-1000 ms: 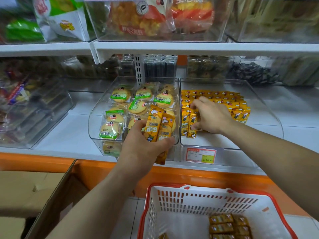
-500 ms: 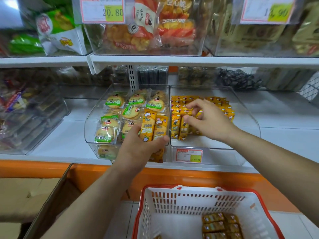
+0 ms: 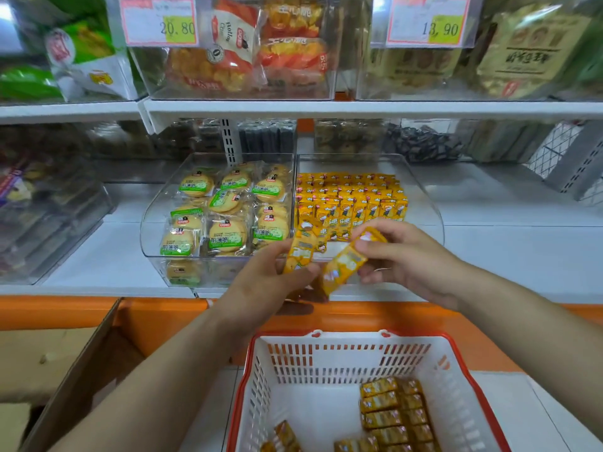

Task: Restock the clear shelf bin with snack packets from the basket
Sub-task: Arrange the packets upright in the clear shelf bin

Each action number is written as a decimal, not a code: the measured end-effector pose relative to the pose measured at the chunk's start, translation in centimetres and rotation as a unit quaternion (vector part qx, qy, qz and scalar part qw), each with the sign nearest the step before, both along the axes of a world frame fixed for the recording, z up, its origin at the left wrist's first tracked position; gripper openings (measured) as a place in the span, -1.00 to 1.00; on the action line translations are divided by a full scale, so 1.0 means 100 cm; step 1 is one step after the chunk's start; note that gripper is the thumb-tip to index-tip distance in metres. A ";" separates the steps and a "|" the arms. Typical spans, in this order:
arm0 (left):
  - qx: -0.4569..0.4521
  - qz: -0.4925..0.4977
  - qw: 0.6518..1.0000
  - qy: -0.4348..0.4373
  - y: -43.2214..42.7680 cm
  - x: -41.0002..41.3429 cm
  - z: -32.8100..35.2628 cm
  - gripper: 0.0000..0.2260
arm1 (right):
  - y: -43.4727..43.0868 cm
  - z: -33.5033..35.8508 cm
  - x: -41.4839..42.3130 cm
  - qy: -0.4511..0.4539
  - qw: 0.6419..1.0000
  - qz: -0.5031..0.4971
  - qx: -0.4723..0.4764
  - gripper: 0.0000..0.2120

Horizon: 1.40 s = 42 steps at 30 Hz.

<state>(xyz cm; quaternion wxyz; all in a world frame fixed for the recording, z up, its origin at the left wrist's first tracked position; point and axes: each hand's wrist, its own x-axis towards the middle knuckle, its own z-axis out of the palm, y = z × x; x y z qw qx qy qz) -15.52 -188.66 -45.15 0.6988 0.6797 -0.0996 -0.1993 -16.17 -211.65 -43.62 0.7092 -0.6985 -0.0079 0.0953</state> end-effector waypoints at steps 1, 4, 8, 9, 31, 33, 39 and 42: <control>-0.011 0.018 1.000 0.003 0.001 0.000 0.002 -0.83 | -0.004 0.001 0.000 0.006 0.999 -0.020 0.031 -0.79; -0.043 0.064 0.997 0.001 -0.002 0.000 0.001 -0.79 | -0.008 -0.002 -0.004 0.025 0.994 -0.050 0.089 -0.76; -0.057 0.084 0.995 -0.019 -0.020 -0.005 -0.004 -0.86 | 0.010 -0.012 -0.011 0.013 1.000 -0.007 0.008 -0.58; -0.052 0.087 0.995 -0.025 -0.023 -0.004 -0.005 -0.85 | 0.015 -0.014 -0.012 0.008 1.000 0.001 -0.028 -0.51; 0.007 0.157 0.986 -0.054 0.025 0.031 0.003 -0.89 | -0.018 -0.021 0.107 -0.154 0.902 -0.136 -0.379 -0.48; 0.007 0.160 0.986 -0.053 0.027 0.033 0.004 -0.84 | -0.016 -0.030 0.124 -0.149 0.880 -0.132 -0.432 -0.53; 0.001 0.162 0.985 -0.052 0.030 0.035 0.002 -0.83 | -0.008 -0.055 0.154 -0.151 0.845 -0.088 -0.506 -0.54; -0.016 0.168 0.985 -0.029 0.030 0.037 0.000 -0.77 | -0.003 -0.060 0.161 -0.157 0.807 -0.081 -0.563 -0.51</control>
